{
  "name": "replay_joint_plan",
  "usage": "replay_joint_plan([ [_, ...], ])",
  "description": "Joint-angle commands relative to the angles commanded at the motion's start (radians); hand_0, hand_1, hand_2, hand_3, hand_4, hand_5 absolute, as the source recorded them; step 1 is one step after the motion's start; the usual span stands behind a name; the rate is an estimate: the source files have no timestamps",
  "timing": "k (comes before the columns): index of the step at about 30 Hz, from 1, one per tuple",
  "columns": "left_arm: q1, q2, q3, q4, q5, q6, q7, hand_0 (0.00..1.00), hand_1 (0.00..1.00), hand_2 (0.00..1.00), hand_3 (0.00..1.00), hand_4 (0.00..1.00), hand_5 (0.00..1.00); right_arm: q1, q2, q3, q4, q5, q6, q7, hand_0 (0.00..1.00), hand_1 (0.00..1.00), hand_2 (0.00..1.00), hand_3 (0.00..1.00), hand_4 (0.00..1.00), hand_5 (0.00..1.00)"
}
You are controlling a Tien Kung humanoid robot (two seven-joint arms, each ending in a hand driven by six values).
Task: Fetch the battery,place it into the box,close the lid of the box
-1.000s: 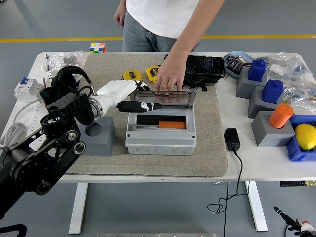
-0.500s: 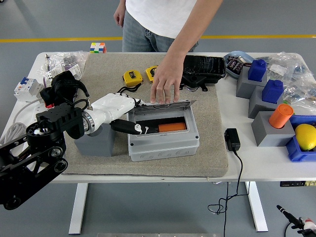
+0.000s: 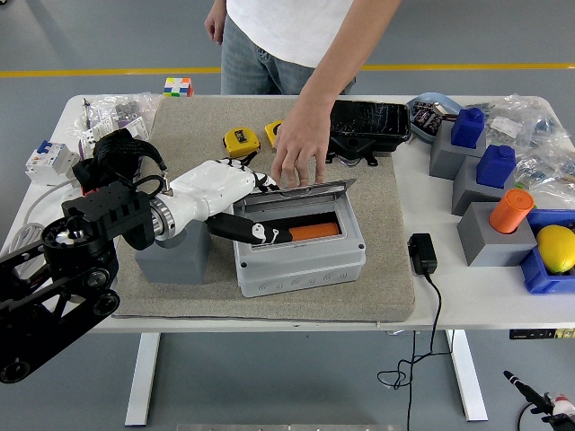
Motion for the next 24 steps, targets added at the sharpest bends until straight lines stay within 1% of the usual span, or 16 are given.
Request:
replay_joint_plan([
  [3, -0.007, 0.002, 0.003, -0.013, -0.001, 0.001, -0.002, 0.914, 0.868, 0.8, 0.805, 0.998, 0.998, 0.001, 0.0, 0.011, 0.0, -0.011, 0.001, -0.002, 0.882, 0.849, 0.79, 0.817, 0.998, 0.998],
  [8, -0.015, 0.007, 0.007, -0.028, 0.0, -0.002, 0.0, 0.914, 0.867, 0.796, 0.805, 0.998, 0.998, 0.002, 0.001, 0.002, 0.0, 0.002, -0.001, 0.0, 0.882, 0.85, 0.79, 0.815, 0.998, 0.998],
  [12, -0.02, 0.025, 0.029, -0.035, -0.008, -0.003, -0.001, 0.914, 0.867, 0.796, 0.805, 0.998, 0.998, 0.003, -0.001, 0.005, 0.0, 0.002, -0.001, 0.0, 0.882, 0.85, 0.79, 0.815, 0.998, 0.998],
  [15, -0.029, 0.054, 0.067, -0.034, -0.018, -0.008, -0.001, 0.915, 0.867, 0.797, 0.805, 0.998, 0.998, 0.002, -0.003, 0.018, 0.0, -0.008, -0.001, -0.002, 0.882, 0.849, 0.79, 0.815, 0.998, 0.998],
  [19, -0.028, 0.083, 0.097, -0.047, -0.038, -0.014, -0.006, 0.915, 0.867, 0.795, 0.804, 0.998, 0.998, 0.003, -0.005, 0.025, 0.0, -0.012, -0.001, -0.002, 0.882, 0.849, 0.79, 0.815, 0.998, 0.998],
  [21, -0.036, 0.11, 0.119, -0.06, -0.054, -0.013, -0.009, 0.915, 0.867, 0.795, 0.804, 0.998, 0.998, 0.003, -0.008, 0.029, 0.0, -0.013, -0.001, -0.002, 0.882, 0.849, 0.79, 0.815, 0.998, 0.998],
  [24, -0.049, 0.141, 0.145, -0.07, -0.06, -0.013, -0.011, 0.915, 0.867, 0.795, 0.804, 0.998, 0.998, 0.004, -0.011, 0.033, 0.0, -0.015, -0.002, -0.003, 0.882, 0.849, 0.79, 0.815, 0.998, 0.998],
])
